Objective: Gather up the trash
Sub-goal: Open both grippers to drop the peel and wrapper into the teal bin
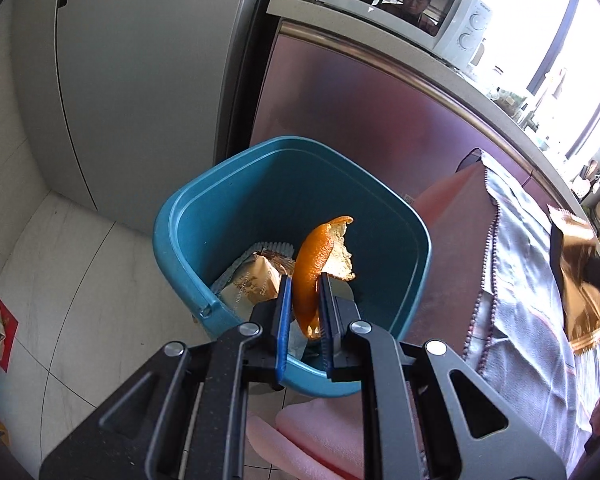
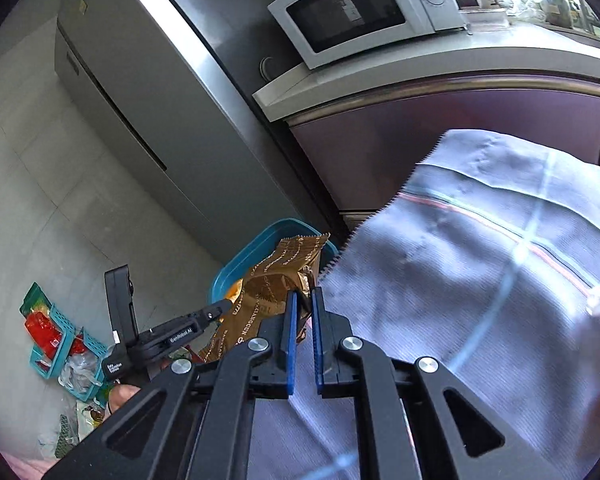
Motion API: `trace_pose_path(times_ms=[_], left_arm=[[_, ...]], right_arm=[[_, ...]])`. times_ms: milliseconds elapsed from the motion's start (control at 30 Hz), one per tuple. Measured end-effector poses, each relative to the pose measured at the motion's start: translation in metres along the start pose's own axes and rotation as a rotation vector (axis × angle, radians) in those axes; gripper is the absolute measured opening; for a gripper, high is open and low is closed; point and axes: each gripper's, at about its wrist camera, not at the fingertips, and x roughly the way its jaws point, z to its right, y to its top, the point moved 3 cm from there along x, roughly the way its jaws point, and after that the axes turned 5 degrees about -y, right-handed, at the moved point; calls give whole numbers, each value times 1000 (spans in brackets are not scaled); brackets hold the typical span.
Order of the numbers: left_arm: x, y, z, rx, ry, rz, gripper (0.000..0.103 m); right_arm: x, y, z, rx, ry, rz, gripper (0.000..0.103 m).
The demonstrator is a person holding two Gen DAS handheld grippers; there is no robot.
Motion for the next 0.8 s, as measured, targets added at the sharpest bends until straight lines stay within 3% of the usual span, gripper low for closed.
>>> trace_pose_path(times_ms=[400,567,800], left_arm=[[35,2,-7,1,16,-57,14],[52,0,-6,1,22,-87,17],[58,2,-1,-9,13,-72,15]], right_arm=[[108,21,-34,-68,-56,-190,6],[127,23,-36,-61,-92,-222,7],[134,27,-42,-72,-115,-226,10]])
